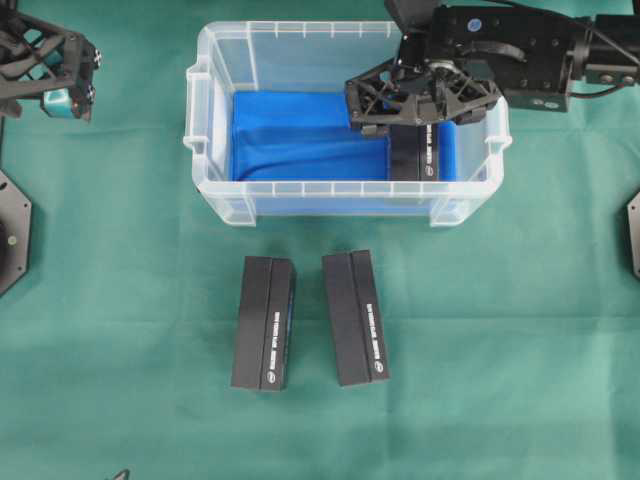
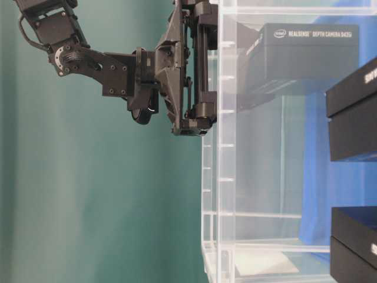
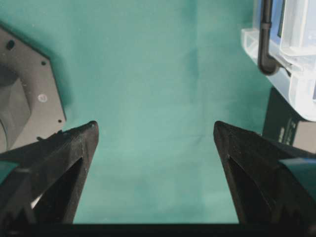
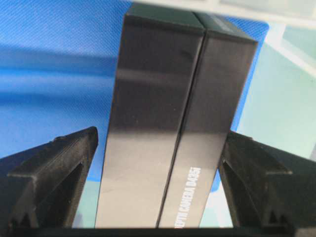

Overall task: Take out the box from the case.
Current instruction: 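Close the right gripper on the right black box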

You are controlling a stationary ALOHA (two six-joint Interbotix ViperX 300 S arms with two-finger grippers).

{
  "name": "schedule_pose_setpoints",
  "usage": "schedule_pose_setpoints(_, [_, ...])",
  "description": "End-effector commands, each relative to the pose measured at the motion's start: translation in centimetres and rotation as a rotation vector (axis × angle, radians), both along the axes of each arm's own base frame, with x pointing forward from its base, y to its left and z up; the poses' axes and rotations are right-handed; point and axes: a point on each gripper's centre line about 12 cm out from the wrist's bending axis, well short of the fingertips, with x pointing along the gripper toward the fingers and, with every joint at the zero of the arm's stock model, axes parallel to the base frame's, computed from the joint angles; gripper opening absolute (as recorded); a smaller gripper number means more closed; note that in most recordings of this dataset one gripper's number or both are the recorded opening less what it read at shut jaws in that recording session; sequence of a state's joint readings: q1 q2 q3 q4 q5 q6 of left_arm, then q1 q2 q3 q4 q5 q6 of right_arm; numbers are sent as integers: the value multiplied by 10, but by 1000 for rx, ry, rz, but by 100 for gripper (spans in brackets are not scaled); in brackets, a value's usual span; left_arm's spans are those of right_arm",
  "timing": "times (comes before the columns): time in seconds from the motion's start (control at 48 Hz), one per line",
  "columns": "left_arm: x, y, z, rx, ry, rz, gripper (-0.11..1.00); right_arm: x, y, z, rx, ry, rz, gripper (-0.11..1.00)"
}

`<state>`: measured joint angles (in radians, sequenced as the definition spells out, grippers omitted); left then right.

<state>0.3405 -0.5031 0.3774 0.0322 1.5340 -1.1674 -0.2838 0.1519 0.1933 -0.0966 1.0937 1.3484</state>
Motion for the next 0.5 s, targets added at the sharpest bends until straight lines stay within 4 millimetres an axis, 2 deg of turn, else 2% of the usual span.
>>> schedule_pose_setpoints(0.0, [-1,0,7,10,-23,-3,95,0,-1,6,1,-13,-21,89])
schedule_pose_setpoints(0.104, [-1,-1,8,12,-25,-3,95,-1,2,6,10,-6,-55,83])
schedule_pose_setpoints(0.208, [-2,-1,8,12,-23,-3,95,-1,5,6,11,-1,-84,64])
schedule_pose_setpoints(0.479, [-2,-1,8,10,-24,-1,95,-2,6,5,13,11,-88,64])
